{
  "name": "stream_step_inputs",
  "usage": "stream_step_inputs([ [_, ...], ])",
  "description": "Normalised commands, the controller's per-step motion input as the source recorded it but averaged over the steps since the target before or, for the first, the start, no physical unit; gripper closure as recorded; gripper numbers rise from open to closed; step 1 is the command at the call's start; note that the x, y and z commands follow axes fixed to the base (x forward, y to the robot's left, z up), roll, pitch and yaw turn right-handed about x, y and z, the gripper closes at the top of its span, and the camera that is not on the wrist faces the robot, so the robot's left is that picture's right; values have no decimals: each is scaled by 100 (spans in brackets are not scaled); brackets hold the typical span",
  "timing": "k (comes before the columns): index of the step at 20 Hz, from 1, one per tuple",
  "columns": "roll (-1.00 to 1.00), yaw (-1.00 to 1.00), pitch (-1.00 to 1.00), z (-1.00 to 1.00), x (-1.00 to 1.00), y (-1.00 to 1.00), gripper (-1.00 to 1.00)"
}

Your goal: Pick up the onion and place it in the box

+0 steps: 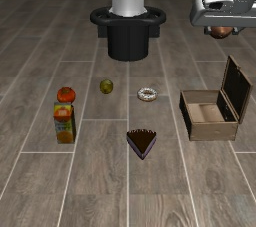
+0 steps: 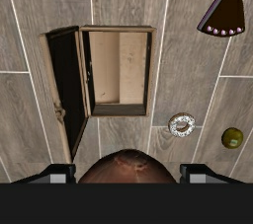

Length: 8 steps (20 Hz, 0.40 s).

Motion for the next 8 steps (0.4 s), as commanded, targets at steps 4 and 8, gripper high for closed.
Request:
stream_step_inputs([
  [4, 0, 0, 0, 0, 0, 0, -100],
  [8, 0, 0, 0, 0, 0, 0, -100],
])
